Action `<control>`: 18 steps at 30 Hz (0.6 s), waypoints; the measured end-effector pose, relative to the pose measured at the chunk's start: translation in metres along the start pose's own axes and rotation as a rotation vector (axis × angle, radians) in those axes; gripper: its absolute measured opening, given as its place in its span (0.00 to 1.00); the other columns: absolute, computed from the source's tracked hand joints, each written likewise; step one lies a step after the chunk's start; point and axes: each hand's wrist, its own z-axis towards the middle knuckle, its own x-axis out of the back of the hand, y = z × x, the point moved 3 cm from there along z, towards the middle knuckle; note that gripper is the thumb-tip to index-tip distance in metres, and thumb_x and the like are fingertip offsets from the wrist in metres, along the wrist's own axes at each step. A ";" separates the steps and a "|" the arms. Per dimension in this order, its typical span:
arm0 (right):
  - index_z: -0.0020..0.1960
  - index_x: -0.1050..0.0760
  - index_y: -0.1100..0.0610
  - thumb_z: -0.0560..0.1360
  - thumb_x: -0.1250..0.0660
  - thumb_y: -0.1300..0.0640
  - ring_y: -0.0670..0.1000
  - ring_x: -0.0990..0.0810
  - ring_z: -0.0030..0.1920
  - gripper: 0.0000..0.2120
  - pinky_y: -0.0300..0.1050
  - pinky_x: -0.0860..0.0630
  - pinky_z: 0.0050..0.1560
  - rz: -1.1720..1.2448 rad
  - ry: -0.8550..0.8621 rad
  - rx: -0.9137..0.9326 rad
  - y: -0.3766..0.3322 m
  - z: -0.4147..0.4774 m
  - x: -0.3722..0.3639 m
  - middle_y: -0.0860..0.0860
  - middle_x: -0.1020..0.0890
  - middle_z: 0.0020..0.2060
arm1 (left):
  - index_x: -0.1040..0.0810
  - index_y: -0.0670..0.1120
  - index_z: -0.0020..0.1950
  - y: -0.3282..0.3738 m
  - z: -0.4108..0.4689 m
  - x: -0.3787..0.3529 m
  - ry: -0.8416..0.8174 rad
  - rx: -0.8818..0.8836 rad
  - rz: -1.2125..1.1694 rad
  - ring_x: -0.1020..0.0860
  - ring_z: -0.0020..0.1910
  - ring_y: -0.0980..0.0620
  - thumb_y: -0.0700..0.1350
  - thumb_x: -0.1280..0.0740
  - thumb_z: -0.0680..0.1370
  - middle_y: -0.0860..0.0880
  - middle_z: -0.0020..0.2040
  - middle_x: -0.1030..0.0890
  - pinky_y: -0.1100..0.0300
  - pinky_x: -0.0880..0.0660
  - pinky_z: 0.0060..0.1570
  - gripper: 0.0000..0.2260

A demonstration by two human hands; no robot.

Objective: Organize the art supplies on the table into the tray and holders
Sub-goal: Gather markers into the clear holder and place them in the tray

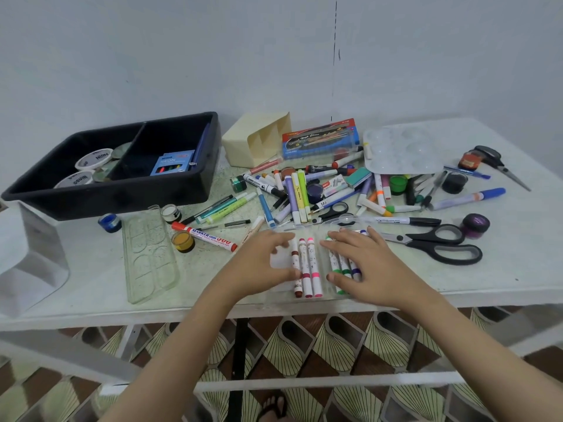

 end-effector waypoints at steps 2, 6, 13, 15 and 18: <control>0.73 0.38 0.44 0.68 0.53 0.31 0.45 0.44 0.74 0.37 0.49 0.61 0.73 0.005 0.008 -0.001 0.000 0.000 0.000 0.44 0.36 0.73 | 0.38 0.52 0.74 -0.001 0.000 -0.001 -0.066 -0.051 0.110 0.41 0.70 0.57 0.55 0.27 0.70 0.57 0.73 0.37 0.58 0.43 0.67 0.36; 0.73 0.38 0.44 0.68 0.53 0.31 0.45 0.44 0.74 0.37 0.49 0.62 0.73 0.001 0.007 0.000 -0.001 0.000 0.000 0.44 0.37 0.73 | 0.41 0.52 0.76 -0.002 0.000 -0.005 -0.143 -0.050 0.166 0.46 0.73 0.58 0.57 0.28 0.70 0.60 0.75 0.43 0.56 0.48 0.71 0.38; 0.73 0.38 0.44 0.67 0.53 0.32 0.45 0.44 0.74 0.37 0.48 0.62 0.72 -0.002 0.016 -0.004 -0.002 -0.001 0.001 0.44 0.36 0.73 | 0.41 0.52 0.75 0.001 0.005 -0.004 -0.144 -0.057 0.239 0.46 0.74 0.57 0.58 0.28 0.70 0.59 0.76 0.43 0.56 0.48 0.71 0.38; 0.73 0.37 0.45 0.67 0.53 0.32 0.46 0.43 0.74 0.37 0.48 0.61 0.72 0.009 0.021 -0.002 -0.002 0.000 0.001 0.44 0.35 0.72 | 0.41 0.52 0.75 0.000 0.004 -0.004 -0.142 -0.059 0.229 0.46 0.74 0.57 0.58 0.28 0.70 0.59 0.76 0.43 0.56 0.48 0.71 0.38; 0.73 0.37 0.45 0.67 0.53 0.32 0.45 0.43 0.74 0.37 0.50 0.60 0.73 0.005 0.016 0.000 -0.001 0.000 0.001 0.44 0.36 0.72 | 0.40 0.52 0.75 -0.001 0.004 -0.003 -0.133 -0.068 0.197 0.46 0.74 0.57 0.57 0.28 0.70 0.59 0.75 0.43 0.56 0.48 0.71 0.38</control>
